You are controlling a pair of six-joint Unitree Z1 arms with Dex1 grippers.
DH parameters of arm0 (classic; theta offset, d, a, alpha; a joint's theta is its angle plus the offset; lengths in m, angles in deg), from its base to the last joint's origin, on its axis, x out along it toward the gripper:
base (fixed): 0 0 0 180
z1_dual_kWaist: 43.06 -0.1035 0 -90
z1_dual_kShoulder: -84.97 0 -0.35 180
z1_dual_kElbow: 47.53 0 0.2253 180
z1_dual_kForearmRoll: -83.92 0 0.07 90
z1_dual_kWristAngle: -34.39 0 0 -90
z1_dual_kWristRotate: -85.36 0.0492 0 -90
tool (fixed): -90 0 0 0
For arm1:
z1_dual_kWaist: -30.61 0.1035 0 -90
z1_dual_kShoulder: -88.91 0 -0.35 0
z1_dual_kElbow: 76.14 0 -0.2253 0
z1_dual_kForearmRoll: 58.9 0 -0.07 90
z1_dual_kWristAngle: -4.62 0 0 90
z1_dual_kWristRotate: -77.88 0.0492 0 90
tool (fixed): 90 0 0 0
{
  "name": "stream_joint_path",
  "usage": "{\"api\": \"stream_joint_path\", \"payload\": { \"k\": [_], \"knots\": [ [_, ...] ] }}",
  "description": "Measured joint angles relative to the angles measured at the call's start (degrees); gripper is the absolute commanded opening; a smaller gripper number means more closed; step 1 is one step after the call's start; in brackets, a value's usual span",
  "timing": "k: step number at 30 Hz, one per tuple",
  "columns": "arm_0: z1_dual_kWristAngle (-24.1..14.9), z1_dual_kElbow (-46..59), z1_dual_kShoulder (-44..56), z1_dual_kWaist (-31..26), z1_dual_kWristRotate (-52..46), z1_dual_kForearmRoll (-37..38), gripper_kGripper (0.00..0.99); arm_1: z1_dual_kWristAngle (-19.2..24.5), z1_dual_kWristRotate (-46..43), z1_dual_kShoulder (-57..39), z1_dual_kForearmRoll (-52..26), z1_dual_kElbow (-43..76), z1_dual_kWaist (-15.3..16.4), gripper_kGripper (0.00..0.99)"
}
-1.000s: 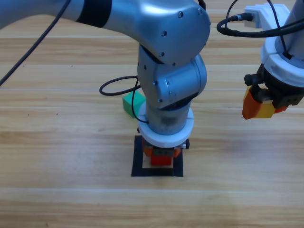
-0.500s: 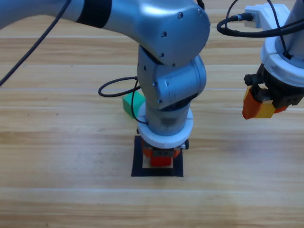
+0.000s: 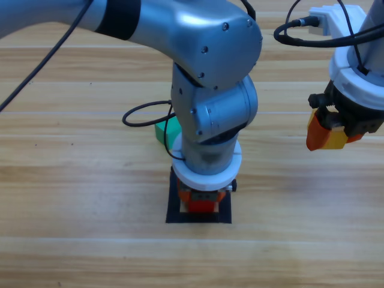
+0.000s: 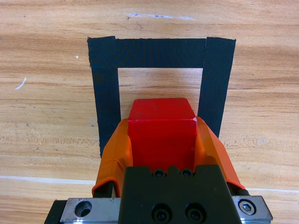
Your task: Stack the blocks in the rectangular block: red at the bottom, yellow in the middle, green on top
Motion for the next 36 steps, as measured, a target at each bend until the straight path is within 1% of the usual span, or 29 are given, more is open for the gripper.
{"api": "stream_joint_path", "payload": {
  "k": [2,4,7,10,13,16,21,24,26,27,29,34,36],
  "knots": [
    [0.00,0.42,0.16,0.00,-0.01,0.37,0.087,0.00,0.00,0.00,0.00,0.00,0.00,0.169],
    [0.00,0.87,0.34,0.00,-0.02,0.90,0.140,0.00,0.00,0.03,0.00,0.00,0.00,0.169],
    [0.00,1.28,0.51,0.00,-0.08,1.72,0.252,0.00,0.00,0.05,0.00,0.00,0.00,0.169],
    [0.00,1.36,0.52,0.00,-0.59,2.07,0.383,0.00,0.00,0.05,0.00,0.00,0.00,0.169],
    [0.00,1.44,0.56,0.00,-0.98,2.19,0.482,0.00,0.00,0.05,0.00,0.00,0.00,0.169],
    [0.00,1.70,0.68,0.00,-1.09,2.47,0.541,0.00,0.00,0.05,0.00,0.00,0.00,0.169],
    [-0.01,1.94,0.73,0.00,-1.09,2.53,0.546,0.00,0.00,0.05,0.00,-0.04,0.00,0.169],
    [-0.01,2.22,0.89,0.00,-1.09,2.69,0.643,0.00,0.00,0.05,0.00,-0.04,0.00,0.169],
    [-0.02,2.72,1.16,0.00,-1.09,2.71,0.756,0.00,0.00,0.05,0.00,-0.04,-0.01,0.169],
    [-0.03,2.98,1.30,0.00,-1.09,2.70,0.795,0.01,0.00,0.05,0.00,-0.04,-0.01,0.169],
    [-0.07,3.21,1.47,0.00,-1.09,2.70,0.828,0.09,0.00,0.05,0.00,-0.04,-0.01,0.169],
    [-0.07,3.70,1.85,0.00,-1.09,2.71,0.859,0.78,0.00,0.42,0.00,-0.05,-0.01,0.169],
    [-0.07,4.33,2.47,0.00,-1.05,2.71,0.905,1.49,0.00,1.71,0.00,-0.21,-0.01,0.169]
  ]
}}
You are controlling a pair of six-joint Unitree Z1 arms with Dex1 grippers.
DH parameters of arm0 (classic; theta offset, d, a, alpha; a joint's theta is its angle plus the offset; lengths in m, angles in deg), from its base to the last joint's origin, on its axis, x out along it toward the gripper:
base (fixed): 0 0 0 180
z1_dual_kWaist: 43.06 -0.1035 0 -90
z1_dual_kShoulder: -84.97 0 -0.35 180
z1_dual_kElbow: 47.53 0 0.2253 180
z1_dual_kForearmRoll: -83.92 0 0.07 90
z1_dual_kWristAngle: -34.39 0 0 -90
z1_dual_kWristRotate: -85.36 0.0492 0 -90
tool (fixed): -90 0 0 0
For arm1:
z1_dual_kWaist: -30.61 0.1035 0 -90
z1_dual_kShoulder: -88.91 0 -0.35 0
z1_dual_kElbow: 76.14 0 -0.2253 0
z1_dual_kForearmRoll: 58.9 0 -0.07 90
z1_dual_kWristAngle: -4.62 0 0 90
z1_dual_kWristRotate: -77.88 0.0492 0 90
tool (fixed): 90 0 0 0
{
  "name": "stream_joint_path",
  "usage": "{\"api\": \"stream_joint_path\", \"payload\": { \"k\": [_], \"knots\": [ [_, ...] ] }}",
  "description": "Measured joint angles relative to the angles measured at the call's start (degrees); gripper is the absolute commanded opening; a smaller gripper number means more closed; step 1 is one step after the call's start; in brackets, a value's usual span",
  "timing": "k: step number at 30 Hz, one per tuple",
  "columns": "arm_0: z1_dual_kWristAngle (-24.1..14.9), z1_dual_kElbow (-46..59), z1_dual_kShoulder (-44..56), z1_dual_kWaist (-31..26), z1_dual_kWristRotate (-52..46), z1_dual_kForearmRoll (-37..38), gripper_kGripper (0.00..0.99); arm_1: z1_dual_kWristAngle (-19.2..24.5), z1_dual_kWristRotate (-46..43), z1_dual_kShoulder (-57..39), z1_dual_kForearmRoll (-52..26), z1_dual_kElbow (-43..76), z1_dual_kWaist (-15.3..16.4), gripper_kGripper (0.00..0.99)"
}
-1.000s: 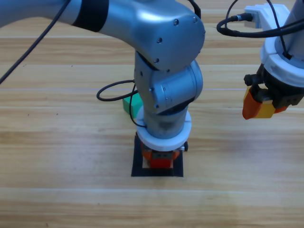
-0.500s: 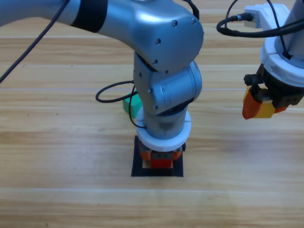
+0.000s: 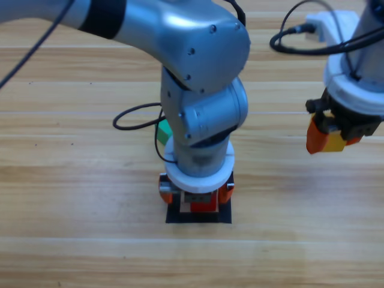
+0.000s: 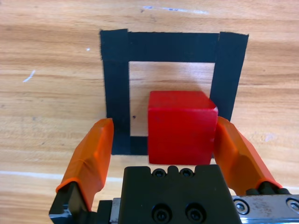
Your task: Stack the blocks in the rectangular block: red at the bottom, yellow in the middle, green on top
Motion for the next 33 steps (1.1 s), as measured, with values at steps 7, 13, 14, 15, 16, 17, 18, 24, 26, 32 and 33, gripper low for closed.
{"api": "stream_joint_path", "payload": {
  "k": [7,13,14,15,16,17,18,24,26,32,33],
  "knots": [
    [-0.98,0.13,7.98,0.13,2.30,0.00,0.948,1.16,0.19,1.09,0.00,-0.03,-0.07,0.169],
    [-3.55,1.08,23.11,0.22,8.28,-0.79,0.948,1.68,2.35,1.09,0.00,-0.44,-0.19,0.169],
    [-3.80,2.09,25.99,0.22,10.45,-0.80,0.948,1.63,3.54,1.11,0.00,-0.80,-0.19,0.169],
    [-3.86,3.09,29.45,0.15,12.43,-0.80,0.948,1.19,4.96,1.19,0.00,-1.43,-0.19,0.170],
    [-3.83,3.84,31.54,-0.03,14.08,-0.91,0.946,0.66,6.01,1.30,0.00,-2.02,-0.19,0.170],
    [-3.38,4.71,34.41,-0.52,16.48,-1.09,0.946,0.23,6.97,1.54,0.00,-2.69,-0.18,0.170],
    [-2.19,5.34,36.68,-1.49,20.04,-1.18,0.946,0.09,8.50,1.97,0.00,-3.38,-0.12,0.170],
    [3.95,7.94,45.17,-10.42,37.12,-1.96,0.982,-1.49,14.12,6.91,0.14,-8.70,1.48,0.170],
    [4.13,9.45,46.02,-12.92,39.42,-2.15,0.990,-2.30,15.43,8.66,0.31,-10.81,2.86,0.170],
    [6.69,16.58,48.21,-17.07,44.41,0.15,0.990,-2.88,16.20,13.85,2.20,-18.57,7.14,0.172],
    [7.60,16.58,48.58,-17.80,44.76,0.12,0.990,-2.89,16.27,15.13,3.32,-21.06,7.76,0.172]
  ]
}}
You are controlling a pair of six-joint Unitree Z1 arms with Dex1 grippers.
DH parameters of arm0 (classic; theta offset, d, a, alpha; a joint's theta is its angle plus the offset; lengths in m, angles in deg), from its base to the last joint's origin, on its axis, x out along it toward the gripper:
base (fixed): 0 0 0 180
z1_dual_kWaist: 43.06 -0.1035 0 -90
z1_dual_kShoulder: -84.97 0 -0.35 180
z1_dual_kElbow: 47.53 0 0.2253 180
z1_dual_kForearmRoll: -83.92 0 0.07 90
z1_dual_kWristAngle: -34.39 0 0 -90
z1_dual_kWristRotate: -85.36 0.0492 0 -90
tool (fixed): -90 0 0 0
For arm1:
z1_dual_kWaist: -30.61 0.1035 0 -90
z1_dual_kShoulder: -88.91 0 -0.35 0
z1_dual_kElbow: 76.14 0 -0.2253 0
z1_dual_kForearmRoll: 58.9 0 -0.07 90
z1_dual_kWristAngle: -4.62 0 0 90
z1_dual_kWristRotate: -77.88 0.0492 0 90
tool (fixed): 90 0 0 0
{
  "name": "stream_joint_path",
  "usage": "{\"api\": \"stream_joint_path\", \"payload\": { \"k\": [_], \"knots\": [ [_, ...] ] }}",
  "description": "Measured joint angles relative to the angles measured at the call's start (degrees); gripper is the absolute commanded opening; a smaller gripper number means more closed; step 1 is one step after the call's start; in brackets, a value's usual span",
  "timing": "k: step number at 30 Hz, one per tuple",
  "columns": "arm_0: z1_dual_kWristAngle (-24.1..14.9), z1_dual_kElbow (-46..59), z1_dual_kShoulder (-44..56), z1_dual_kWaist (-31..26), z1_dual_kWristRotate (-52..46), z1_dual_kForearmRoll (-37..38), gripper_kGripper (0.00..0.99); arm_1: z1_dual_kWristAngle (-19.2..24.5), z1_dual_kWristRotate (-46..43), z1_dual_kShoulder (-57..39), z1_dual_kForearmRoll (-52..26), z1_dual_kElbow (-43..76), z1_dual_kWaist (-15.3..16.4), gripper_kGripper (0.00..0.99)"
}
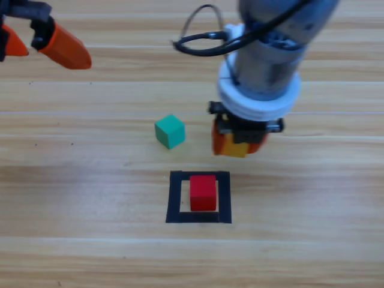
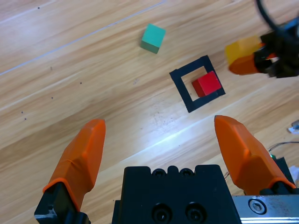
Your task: Stack the blocks in the rectangular block: red at the bottom, yellow in the middle, green on top
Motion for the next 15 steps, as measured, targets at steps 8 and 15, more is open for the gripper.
{"api": "stream_joint_path", "payload": {
  "k": [8,15],
  "knots": [
    [4.28,0.00,0.91,-3.24,2.74,-0.80,0.990,0.00,0.06,7.39,3.68,-8.69,2.77,0.172],
    [6.78,0.08,2.03,-4.98,3.44,-0.81,0.990,-0.01,0.11,10.10,5.04,-11.89,3.11,0.172]
  ]
}}
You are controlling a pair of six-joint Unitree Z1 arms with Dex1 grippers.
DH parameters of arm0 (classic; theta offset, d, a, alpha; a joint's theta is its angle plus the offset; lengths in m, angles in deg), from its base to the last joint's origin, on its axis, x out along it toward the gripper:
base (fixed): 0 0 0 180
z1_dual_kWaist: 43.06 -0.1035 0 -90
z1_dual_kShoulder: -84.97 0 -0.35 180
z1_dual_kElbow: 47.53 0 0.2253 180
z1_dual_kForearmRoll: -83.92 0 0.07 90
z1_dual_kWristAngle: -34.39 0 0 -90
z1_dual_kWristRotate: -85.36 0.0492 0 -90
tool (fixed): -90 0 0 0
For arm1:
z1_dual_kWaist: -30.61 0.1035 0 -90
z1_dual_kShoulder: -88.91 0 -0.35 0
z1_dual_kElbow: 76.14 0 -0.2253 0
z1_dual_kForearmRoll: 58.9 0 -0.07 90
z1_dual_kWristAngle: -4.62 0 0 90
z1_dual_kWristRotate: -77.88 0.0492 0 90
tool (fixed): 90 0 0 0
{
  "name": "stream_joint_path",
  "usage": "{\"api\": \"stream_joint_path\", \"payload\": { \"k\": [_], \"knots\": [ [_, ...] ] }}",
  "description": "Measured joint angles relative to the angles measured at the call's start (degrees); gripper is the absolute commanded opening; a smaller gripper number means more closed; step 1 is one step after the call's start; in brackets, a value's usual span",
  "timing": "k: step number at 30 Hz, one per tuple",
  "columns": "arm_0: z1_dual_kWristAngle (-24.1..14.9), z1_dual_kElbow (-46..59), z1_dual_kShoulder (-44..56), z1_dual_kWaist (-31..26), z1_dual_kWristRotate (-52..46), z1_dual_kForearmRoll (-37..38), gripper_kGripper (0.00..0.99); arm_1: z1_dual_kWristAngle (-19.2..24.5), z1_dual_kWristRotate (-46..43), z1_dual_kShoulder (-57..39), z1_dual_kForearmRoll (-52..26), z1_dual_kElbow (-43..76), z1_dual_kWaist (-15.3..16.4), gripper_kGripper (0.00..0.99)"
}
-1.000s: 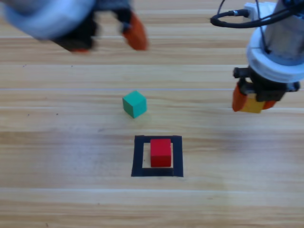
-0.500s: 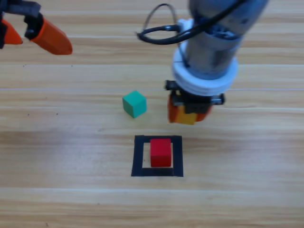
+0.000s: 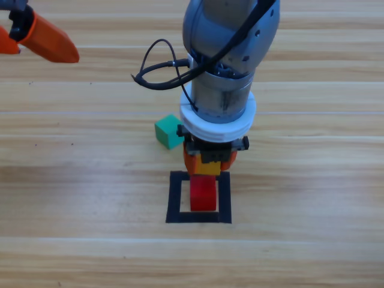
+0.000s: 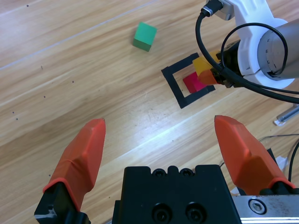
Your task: Stack the blocks in the rectangular block: red at the bottom, yellow in the middle, green on top
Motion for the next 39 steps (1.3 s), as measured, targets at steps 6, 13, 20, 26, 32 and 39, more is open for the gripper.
{"api": "stream_joint_path", "payload": {
  "k": [6,13,20,26,32,39],
  "knots": [
    [0.28,0.78,0.04,-0.60,0.05,0.00,0.990,0.00,0.04,0.00,0.07,-0.54,0.05,0.172],
    [0.94,1.44,0.06,-1.00,0.40,0.00,0.990,-1.10,0.44,0.00,0.20,-0.89,0.11,0.172],
    [1.78,1.47,0.06,-1.43,0.40,0.00,0.990,-1.38,0.73,0.00,1.06,-0.90,0.16,0.173],
    [1.88,2.52,0.14,-1.68,0.40,0.01,0.990,-1.51,1.39,0.10,1.67,-0.90,0.40,0.173],
    [1.93,2.71,0.19,-1.82,0.40,0.13,0.990,-1.53,1.84,1.00,1.75,-0.90,1.12,0.173],
    [2.46,4.09,0.44,-1.92,0.40,0.73,0.990,-1.56,1.93,2.87,2.08,-1.04,1.74,0.173]
  ]
}}
